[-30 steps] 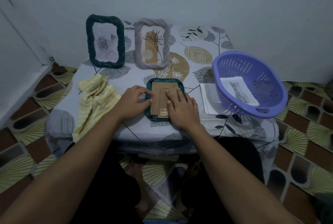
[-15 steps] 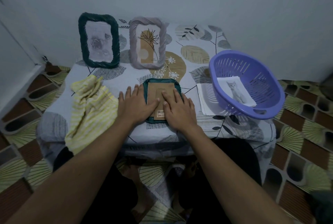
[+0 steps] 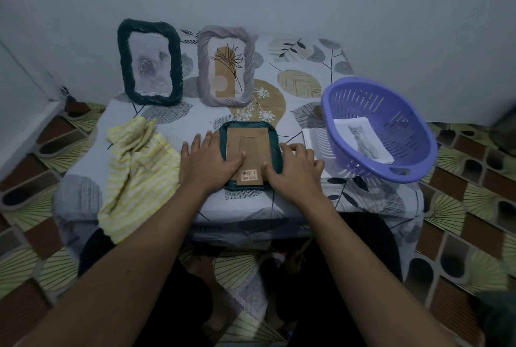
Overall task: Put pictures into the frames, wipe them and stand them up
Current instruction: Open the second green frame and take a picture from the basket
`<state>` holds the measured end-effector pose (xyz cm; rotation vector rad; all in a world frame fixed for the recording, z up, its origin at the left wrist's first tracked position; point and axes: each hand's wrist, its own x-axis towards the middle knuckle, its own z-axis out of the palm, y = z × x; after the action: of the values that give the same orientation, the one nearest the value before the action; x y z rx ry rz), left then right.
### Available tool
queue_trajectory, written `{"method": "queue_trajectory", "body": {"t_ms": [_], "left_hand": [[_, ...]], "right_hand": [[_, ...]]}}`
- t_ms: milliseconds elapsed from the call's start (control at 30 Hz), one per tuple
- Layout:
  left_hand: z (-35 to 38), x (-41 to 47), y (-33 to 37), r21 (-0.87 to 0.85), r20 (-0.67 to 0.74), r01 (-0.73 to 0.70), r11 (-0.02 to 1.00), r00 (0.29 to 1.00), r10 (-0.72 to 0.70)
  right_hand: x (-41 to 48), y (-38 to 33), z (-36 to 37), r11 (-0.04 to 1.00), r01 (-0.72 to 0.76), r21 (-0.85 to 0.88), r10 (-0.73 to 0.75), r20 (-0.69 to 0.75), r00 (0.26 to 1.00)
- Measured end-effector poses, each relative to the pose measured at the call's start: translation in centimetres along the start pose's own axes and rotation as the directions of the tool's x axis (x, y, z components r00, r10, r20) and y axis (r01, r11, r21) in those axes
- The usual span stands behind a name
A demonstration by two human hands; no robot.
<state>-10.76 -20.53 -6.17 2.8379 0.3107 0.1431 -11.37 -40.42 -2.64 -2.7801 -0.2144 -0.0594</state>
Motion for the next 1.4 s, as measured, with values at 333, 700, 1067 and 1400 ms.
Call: {"method": "queue_trajectory", "body": {"t_ms": [333,700,1067,1400], "left_hand": [[0.11,0.05,-0.19,-0.021,-0.011,-0.009,1.0,1.0,0.008],[0.16,0.03,-0.26,-0.022,-0.012,-0.013,1.0,1.0,0.013],[0.34,0.17,-0.31,-0.013,-0.016,-0.01,1.0,1.0,0.01],[0.3,0.05,-0.26,-0.02,-0.029,-0.014,1.0,0.999,0.013]], "right_hand": [[-0.91,1.07,-0.48,1.0,-0.011,-0.029,0.012,0.051,0.999],[-0.71,0.94,-0.75,0.997,-0.075,0.006,0.075,0.075,0.994],[-0.65,1.08,-0.96,0.992,-0.12,0.023,0.116,0.14,0.983],[-0.64,0.45,-0.79,0.963,-0.214,0.166,0.174,0.225,0.959]]}}
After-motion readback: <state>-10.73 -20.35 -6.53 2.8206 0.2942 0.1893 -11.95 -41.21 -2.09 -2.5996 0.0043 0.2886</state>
